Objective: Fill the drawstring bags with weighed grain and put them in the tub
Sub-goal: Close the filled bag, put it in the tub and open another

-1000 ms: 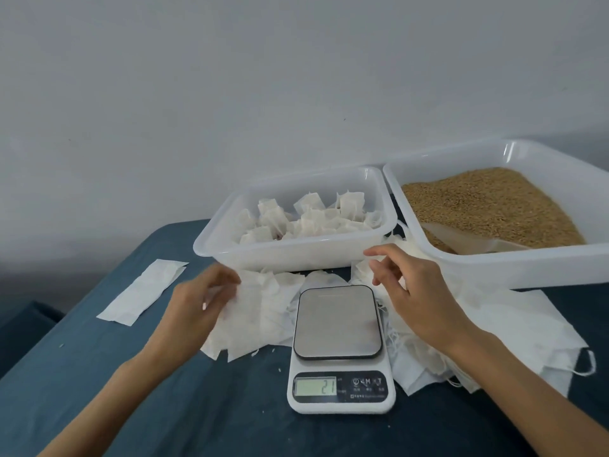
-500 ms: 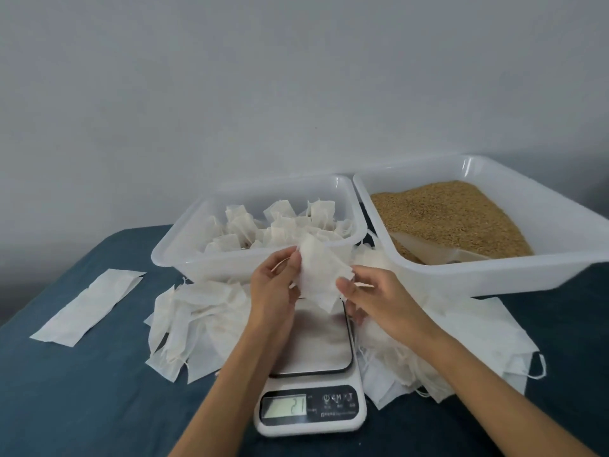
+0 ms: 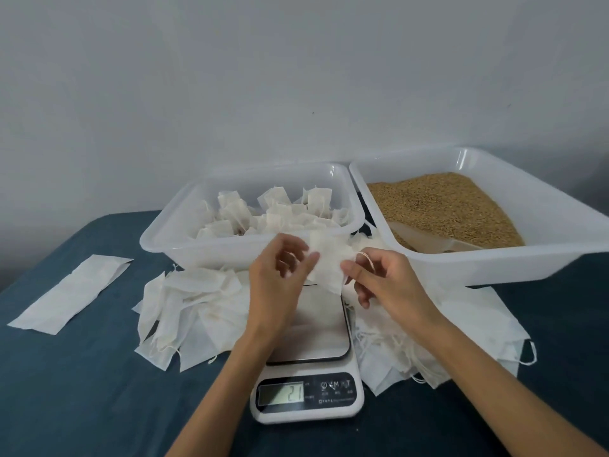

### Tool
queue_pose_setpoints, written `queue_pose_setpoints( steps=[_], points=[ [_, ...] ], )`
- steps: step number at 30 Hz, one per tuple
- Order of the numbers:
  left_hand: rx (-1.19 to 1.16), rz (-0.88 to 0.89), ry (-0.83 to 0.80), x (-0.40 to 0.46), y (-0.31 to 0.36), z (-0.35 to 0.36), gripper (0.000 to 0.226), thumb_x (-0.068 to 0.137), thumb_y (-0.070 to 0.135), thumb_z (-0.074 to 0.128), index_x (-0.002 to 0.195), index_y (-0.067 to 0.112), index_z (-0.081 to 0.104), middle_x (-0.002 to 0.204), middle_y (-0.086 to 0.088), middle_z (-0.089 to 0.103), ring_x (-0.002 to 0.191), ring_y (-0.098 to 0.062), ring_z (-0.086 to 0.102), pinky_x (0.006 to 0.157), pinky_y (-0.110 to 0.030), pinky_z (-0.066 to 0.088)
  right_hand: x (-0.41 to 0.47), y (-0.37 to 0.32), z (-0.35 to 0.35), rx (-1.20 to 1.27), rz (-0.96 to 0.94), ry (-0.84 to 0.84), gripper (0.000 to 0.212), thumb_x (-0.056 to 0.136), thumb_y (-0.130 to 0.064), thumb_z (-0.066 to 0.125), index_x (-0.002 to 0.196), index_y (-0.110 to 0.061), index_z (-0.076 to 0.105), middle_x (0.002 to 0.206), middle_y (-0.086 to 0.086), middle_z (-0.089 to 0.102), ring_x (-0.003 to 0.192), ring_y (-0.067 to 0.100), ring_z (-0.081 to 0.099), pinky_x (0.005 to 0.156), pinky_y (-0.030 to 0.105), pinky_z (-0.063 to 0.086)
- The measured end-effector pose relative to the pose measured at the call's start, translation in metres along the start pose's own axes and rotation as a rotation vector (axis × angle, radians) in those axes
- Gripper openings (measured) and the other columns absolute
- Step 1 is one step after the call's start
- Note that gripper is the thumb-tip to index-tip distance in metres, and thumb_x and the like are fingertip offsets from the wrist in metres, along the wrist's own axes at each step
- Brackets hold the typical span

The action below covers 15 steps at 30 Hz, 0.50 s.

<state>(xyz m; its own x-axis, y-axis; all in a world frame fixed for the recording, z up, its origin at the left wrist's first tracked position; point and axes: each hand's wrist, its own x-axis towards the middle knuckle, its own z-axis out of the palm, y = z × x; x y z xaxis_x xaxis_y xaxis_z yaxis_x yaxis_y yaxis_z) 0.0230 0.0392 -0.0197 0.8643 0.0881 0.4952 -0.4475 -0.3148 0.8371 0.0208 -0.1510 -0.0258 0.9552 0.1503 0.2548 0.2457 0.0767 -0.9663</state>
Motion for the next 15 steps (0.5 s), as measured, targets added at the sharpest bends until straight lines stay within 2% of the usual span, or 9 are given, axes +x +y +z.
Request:
queue_pose_setpoints(
  steps=[2,4,6,8,10,12,13,15],
  points=[
    [-0.097,-0.026,-0.196,-0.0059,0.0063,0.0063,0.015,0.087,0.03,0.083,0.086,0.023,0.07,0.08,0.003,0.07,0.071,-0.017,0.061,0.067,-0.032,0.052,-0.0005,0.0004,0.0002,0.014,-0.017,-0.018,0.027,0.091,-0.027,0.072,0.074,-0.008,0.063,0.06,0.008,0.051,0.052,0.022,0.046,0.049,0.031,0.046],
    [-0.06,-0.021,-0.273,-0.0111,0.0078,0.0109,0.018,0.082,0.034,0.085,0.085,0.025,0.069,0.079,0.003,0.068,0.071,-0.024,0.062,0.068,-0.036,0.052,-0.0006,0.0013,0.0006,0.024,-0.033,-0.05,0.022,0.092,-0.022,0.07,0.076,-0.01,0.063,0.06,0.005,0.049,0.052,0.019,0.047,0.049,0.029,0.048],
    [0.0,-0.005,-0.266,-0.0126,0.0059,0.0128,0.019,0.082,0.03,0.086,0.083,0.026,0.068,0.077,0.006,0.066,0.068,-0.019,0.06,0.065,-0.031,0.051,-0.0001,0.0018,0.0005,0.054,-0.039,-0.049,0.01,0.09,-0.018,0.071,0.086,-0.012,0.064,0.063,0.008,0.054,0.053,0.017,0.05,0.05,0.029,0.05],
    [0.009,-0.014,-0.25,-0.0122,0.0042,0.0123,0.016,0.085,0.031,0.083,0.082,0.025,0.069,0.077,0.008,0.067,0.068,-0.012,0.061,0.067,-0.031,0.053,0.0009,0.0033,-0.001,0.084,-0.029,-0.013,0.018,0.089,-0.015,0.073,0.1,-0.009,0.06,0.065,0.015,0.058,0.052,0.019,0.051,0.052,0.033,0.052],
    [-0.014,-0.047,-0.248,-0.0124,0.0042,0.0121,0.013,0.09,0.031,0.078,0.083,0.023,0.071,0.077,0.008,0.069,0.069,-0.012,0.063,0.07,-0.037,0.057,0.0009,0.0045,-0.0028,0.063,-0.041,0.015,0.018,0.093,-0.01,0.069,0.103,-0.009,0.054,0.066,0.016,0.059,0.052,0.022,0.052,0.055,0.038,0.052],
    [-0.044,-0.08,-0.221,-0.0121,0.0054,0.0124,0.014,0.095,0.023,0.072,0.082,0.019,0.071,0.074,0.005,0.069,0.066,-0.015,0.063,0.066,-0.04,0.056,-0.0006,0.0039,-0.0027,-0.037,-0.094,0.022,0.012,0.097,-0.01,0.066,0.1,-0.012,0.054,0.065,0.014,0.06,0.052,0.025,0.053,0.057,0.044,0.053],
    [-0.06,-0.094,-0.198,-0.012,0.0057,0.0122,0.016,0.097,0.018,0.07,0.081,0.017,0.071,0.071,0.004,0.068,0.064,-0.015,0.062,0.062,-0.037,0.054,-0.0018,0.0031,-0.0026,-0.124,-0.139,0.025,0.008,0.099,-0.011,0.064,0.099,-0.014,0.057,0.068,0.012,0.062,0.052,0.024,0.055,0.059,0.045,0.054],
    [-0.099,-0.112,-0.146,-0.0109,0.0067,0.0109,0.02,0.099,0.013,0.067,0.079,0.014,0.072,0.066,0.005,0.066,0.057,-0.011,0.059,0.054,-0.031,0.05,-0.0039,0.0042,-0.0015,-0.321,-0.237,0.039,0.015,0.099,-0.005,0.061,0.098,-0.019,0.068,0.081,-0.001,0.069,0.056,0.012,0.06,0.061,0.035,0.056]
  ],
)
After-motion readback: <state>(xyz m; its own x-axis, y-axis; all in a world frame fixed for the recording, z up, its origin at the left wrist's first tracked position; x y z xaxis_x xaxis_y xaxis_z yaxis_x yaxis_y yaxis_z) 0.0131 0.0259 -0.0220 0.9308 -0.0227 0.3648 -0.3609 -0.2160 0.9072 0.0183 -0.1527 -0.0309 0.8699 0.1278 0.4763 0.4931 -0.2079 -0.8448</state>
